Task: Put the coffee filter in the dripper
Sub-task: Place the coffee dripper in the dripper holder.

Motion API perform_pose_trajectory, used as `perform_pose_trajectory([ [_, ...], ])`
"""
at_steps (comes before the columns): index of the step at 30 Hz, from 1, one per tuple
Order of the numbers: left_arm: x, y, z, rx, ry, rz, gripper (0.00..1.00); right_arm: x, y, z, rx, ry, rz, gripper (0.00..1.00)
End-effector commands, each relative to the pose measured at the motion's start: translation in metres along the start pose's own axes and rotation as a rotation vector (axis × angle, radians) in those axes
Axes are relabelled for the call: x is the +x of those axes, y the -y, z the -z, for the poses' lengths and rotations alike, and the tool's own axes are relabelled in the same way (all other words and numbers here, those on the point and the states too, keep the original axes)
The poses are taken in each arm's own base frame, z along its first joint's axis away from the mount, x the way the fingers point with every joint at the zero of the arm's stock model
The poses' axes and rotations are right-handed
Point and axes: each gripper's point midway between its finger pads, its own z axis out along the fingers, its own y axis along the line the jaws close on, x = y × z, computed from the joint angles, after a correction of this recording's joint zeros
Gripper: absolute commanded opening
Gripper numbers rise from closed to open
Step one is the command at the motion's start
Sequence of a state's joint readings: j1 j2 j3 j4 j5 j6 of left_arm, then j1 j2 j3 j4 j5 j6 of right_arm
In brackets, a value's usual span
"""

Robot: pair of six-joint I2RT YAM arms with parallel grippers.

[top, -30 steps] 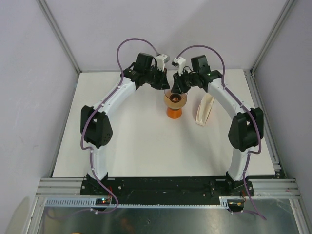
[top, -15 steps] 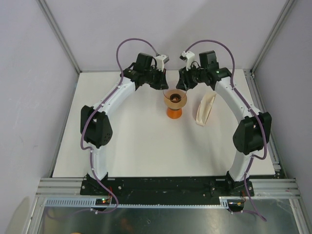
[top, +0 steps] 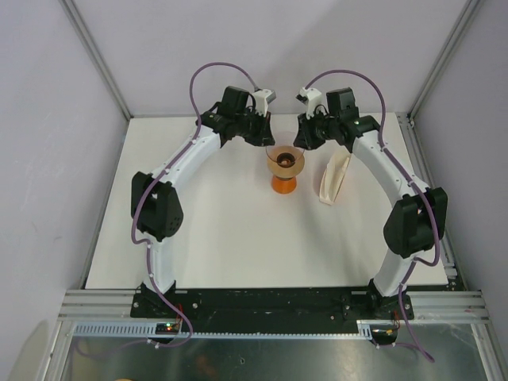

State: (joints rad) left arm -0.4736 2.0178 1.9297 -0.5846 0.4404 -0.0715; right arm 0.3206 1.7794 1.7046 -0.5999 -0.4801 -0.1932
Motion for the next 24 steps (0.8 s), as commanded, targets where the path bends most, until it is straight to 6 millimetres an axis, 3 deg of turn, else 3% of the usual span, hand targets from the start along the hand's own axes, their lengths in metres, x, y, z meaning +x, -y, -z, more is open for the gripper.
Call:
perform_pose_trajectory([
  [1, 0.038, -0.014, 0.001, -0.039, -0.13, 0.021, 0.0, 0.037, 0.029, 0.005, 0.13, -0.107, -0.079, 0.12],
  [6, 0.042, -0.015, -0.003, -0.035, -0.142, 0.028, 0.0, 0.05, 0.033, -0.002, 0.137, -0.137, -0.114, 0.01],
  [18, 0.076, -0.02, -0.02, -0.007, -0.221, 0.07, 0.0, 0.082, 0.041, -0.018, 0.137, -0.211, -0.181, 0.0],
  [24, 0.091, -0.024, -0.027, -0.006, -0.258, 0.081, 0.0, 0.088, 0.045, -0.021, 0.14, -0.228, -0.22, 0.0],
])
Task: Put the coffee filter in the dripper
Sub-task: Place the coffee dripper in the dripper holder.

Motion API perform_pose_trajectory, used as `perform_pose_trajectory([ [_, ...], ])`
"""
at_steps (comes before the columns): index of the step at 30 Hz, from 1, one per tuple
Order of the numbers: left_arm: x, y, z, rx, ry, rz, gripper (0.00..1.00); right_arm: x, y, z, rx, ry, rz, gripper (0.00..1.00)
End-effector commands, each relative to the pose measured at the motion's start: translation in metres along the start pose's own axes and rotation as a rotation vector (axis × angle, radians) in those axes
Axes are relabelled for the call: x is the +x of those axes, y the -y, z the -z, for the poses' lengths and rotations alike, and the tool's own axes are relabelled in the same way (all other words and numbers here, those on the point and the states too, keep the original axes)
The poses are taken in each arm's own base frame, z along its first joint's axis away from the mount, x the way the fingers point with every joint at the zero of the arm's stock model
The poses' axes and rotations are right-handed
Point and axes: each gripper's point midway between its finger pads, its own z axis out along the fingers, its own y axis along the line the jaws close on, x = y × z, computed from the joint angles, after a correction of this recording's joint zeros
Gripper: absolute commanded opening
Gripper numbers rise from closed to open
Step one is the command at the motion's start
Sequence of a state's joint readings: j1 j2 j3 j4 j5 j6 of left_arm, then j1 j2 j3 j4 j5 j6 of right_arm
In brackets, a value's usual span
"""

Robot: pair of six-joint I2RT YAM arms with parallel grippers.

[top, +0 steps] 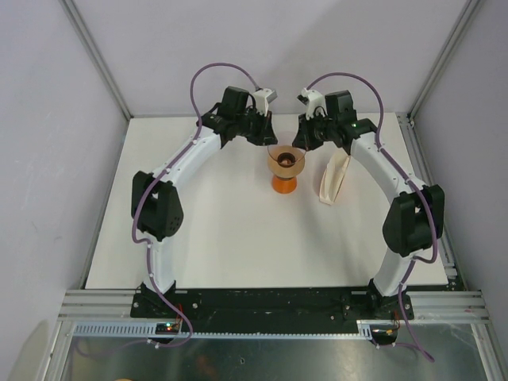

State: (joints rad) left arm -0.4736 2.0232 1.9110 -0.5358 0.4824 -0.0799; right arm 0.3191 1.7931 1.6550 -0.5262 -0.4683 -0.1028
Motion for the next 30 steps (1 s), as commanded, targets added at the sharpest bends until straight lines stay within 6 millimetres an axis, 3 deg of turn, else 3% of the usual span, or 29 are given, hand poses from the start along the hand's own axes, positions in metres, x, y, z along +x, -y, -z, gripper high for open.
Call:
perform_pose_trajectory([
  [1, 0.096, -0.031, -0.019, -0.051, -0.282, 0.092, 0.0, 0.075, 0.047, -0.008, 0.138, -0.231, -0.135, 0.0],
  [8, 0.105, -0.037, -0.024, -0.053, -0.302, 0.112, 0.0, 0.066, 0.049, -0.009, 0.148, -0.228, -0.15, 0.0],
  [18, 0.077, -0.032, -0.016, -0.057, -0.239, 0.078, 0.0, 0.065, 0.05, -0.012, 0.131, -0.236, -0.159, 0.0],
  [25, 0.042, -0.022, -0.002, -0.037, -0.158, 0.029, 0.28, 0.054, 0.044, -0.007, 0.123, -0.213, -0.145, 0.0],
  [30, 0.019, -0.017, 0.007, -0.038, -0.105, 0.005, 0.41, 0.046, 0.041, -0.003, 0.126, -0.203, -0.134, 0.0],
])
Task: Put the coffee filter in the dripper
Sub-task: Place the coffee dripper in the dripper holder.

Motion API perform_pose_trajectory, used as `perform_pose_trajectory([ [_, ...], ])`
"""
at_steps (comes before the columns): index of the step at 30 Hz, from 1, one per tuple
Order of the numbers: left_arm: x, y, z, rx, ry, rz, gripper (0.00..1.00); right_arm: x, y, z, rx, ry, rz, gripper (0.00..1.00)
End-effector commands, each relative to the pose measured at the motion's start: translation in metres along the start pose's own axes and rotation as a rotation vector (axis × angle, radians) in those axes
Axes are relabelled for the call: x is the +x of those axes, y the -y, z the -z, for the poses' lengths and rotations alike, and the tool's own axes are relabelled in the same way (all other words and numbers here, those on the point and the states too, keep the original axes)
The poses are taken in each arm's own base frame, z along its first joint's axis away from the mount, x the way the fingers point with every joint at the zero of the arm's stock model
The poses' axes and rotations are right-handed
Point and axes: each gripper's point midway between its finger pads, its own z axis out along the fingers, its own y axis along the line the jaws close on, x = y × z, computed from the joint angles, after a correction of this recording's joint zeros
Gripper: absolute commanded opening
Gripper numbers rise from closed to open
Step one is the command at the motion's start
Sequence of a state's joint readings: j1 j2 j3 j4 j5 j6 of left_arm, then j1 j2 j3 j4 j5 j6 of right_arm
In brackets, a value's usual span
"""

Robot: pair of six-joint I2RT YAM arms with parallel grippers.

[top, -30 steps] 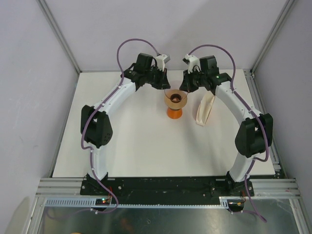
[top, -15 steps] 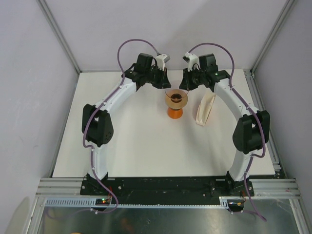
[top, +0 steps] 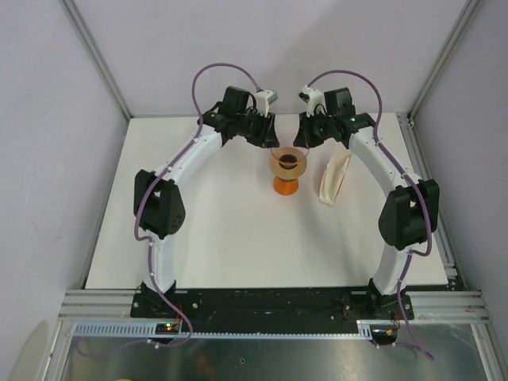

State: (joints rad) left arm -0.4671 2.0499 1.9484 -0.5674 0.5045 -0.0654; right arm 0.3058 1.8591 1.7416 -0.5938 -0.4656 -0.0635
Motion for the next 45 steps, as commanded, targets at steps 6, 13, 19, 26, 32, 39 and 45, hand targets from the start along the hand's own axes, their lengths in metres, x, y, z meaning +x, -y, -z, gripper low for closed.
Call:
perform_pose_trajectory([
  [6, 0.004, -0.016, 0.016, -0.065, -0.054, 0.001, 0.5, 0.036, 0.031, 0.003, 0.115, -0.152, -0.056, 0.0],
  [13, -0.004, -0.015, 0.021, -0.065, -0.034, -0.004, 0.55, 0.024, 0.024, 0.004, 0.095, -0.14, -0.05, 0.21],
  [19, -0.006, -0.015, 0.024, -0.065, -0.028, -0.004, 0.56, 0.007, 0.018, 0.009, 0.085, -0.112, -0.029, 0.32],
  [26, -0.013, -0.012, 0.031, -0.068, -0.009, -0.021, 0.61, -0.009, 0.008, 0.021, 0.07, -0.066, -0.008, 0.44],
  [32, -0.017, -0.01, 0.035, -0.067, 0.0, -0.032, 0.65, -0.029, 0.001, 0.039, 0.085, 0.011, 0.012, 0.51],
  [39, -0.018, -0.007, 0.037, -0.056, 0.004, -0.041, 0.66, -0.058, -0.016, 0.072, 0.109, 0.143, 0.018, 0.57],
  [45, -0.019, -0.006, 0.04, -0.053, 0.007, -0.039, 0.68, -0.071, -0.016, 0.099, 0.199, 0.207, 0.029, 0.59],
])
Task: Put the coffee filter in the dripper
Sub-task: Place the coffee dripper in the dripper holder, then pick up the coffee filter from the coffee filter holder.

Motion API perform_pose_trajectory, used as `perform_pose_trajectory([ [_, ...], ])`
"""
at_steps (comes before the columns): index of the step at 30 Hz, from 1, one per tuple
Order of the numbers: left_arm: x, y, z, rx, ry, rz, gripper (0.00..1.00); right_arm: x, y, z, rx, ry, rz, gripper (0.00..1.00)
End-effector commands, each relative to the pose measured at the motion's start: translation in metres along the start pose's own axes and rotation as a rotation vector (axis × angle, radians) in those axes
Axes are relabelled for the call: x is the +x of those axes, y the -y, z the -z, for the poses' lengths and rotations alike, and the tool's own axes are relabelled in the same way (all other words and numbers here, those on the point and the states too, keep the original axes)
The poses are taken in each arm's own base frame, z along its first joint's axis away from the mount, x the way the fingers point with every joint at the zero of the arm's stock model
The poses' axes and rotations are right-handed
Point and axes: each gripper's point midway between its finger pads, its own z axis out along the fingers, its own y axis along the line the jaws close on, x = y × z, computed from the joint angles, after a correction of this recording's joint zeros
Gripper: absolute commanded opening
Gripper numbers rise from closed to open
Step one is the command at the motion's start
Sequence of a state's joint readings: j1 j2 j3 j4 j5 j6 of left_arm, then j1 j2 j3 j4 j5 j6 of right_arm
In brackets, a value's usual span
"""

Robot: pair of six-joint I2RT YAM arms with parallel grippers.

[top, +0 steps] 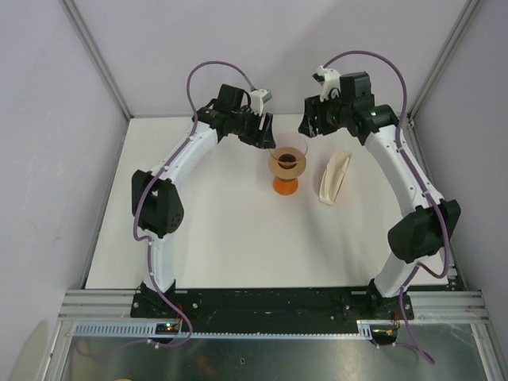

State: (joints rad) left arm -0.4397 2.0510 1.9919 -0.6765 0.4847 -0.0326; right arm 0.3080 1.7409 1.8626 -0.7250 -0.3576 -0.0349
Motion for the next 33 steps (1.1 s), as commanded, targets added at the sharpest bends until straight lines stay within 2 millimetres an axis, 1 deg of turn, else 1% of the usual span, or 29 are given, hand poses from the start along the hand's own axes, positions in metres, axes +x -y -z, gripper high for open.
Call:
perform_pose_trajectory([
  [1, -0.025, 0.008, 0.028, -0.01, 0.06, -0.055, 0.69, -0.024, 0.014, 0.033, 0.151, 0.111, 0.002, 0.6],
  [4, -0.029, 0.012, 0.033, -0.008, 0.074, -0.064, 0.72, -0.014, 0.044, 0.052, 0.287, 0.146, -0.062, 0.61],
  [5, -0.031, 0.013, 0.035, -0.007, 0.078, -0.066, 0.73, -0.005, 0.056, 0.055, 0.328, 0.149, -0.087, 0.61],
  [6, -0.032, 0.014, 0.036, -0.006, 0.083, -0.068, 0.74, 0.0, 0.063, 0.062, 0.361, 0.163, -0.103, 0.61],
  [7, -0.033, 0.015, 0.038, -0.005, 0.086, -0.07, 0.75, 0.012, 0.073, 0.064, 0.41, 0.155, -0.119, 0.61],
  [8, -0.035, 0.016, 0.039, -0.003, 0.089, -0.072, 0.76, 0.02, 0.08, 0.068, 0.446, 0.153, -0.127, 0.61],
  [9, -0.035, 0.017, 0.04, 0.002, 0.091, -0.086, 0.77, 0.034, 0.087, 0.069, 0.483, 0.132, -0.136, 0.6],
  [12, -0.037, 0.019, 0.042, 0.012, 0.096, -0.1, 0.8, 0.064, 0.097, 0.071, 0.544, 0.08, -0.149, 0.59],
  [14, -0.038, 0.02, 0.043, 0.014, 0.099, -0.102, 0.82, 0.08, 0.099, 0.069, 0.558, 0.047, -0.152, 0.58],
  [18, -0.041, 0.023, 0.048, 0.017, 0.11, -0.109, 0.87, 0.1, 0.098, 0.062, 0.549, 0.017, -0.14, 0.53],
  [24, -0.049, 0.028, 0.057, 0.014, 0.135, -0.126, 0.93, 0.119, 0.081, 0.039, 0.492, -0.011, -0.088, 0.49],
  [27, -0.054, 0.029, 0.064, 0.001, 0.15, -0.139, 0.94, 0.125, 0.074, 0.03, 0.494, -0.028, -0.061, 0.47],
  [31, -0.054, 0.028, 0.078, -0.035, 0.16, -0.158, 0.95, 0.133, 0.07, 0.02, 0.497, -0.054, -0.044, 0.46],
  [33, -0.05, 0.025, 0.086, -0.059, 0.16, -0.166, 0.95, 0.137, 0.07, 0.016, 0.503, -0.066, -0.035, 0.46],
])
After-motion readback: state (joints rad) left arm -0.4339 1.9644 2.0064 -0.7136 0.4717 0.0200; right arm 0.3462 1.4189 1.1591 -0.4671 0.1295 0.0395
